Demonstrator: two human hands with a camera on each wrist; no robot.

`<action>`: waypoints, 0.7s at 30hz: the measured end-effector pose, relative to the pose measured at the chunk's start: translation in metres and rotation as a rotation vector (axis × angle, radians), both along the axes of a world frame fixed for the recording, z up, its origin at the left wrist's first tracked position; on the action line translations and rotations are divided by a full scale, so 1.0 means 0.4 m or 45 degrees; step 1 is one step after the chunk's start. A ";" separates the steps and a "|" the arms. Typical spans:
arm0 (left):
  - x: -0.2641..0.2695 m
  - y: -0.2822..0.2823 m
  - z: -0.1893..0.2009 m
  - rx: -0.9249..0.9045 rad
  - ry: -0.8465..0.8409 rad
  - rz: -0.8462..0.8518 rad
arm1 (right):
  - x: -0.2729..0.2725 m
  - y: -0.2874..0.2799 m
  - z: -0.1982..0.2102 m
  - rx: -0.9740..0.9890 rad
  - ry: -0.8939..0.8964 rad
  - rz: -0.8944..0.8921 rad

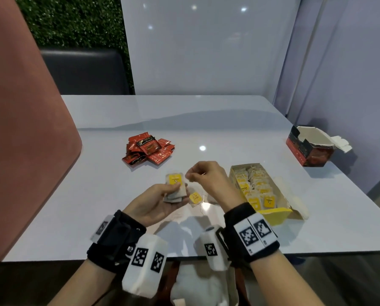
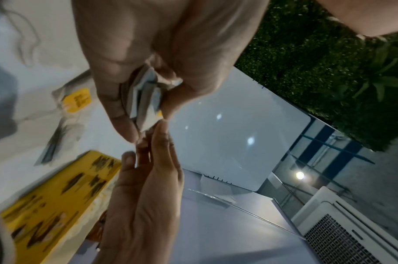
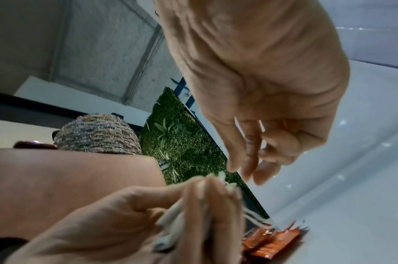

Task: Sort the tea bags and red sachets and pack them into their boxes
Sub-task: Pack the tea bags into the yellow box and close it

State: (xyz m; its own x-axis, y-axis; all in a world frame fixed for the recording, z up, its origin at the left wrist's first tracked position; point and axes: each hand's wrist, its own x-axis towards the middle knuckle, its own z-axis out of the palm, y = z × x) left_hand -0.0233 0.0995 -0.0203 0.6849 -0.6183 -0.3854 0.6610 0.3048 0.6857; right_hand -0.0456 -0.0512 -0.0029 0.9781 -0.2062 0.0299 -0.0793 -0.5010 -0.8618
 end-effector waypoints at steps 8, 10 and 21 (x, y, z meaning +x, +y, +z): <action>0.050 0.046 -0.015 0.080 0.040 0.090 | 0.087 0.009 -0.059 -0.897 0.540 0.097; 0.052 0.048 -0.014 0.096 0.040 0.074 | 0.093 0.012 -0.067 -0.934 0.545 0.114; 0.056 0.053 -0.016 0.071 0.118 -0.004 | 0.060 -0.015 0.000 -0.338 0.144 0.207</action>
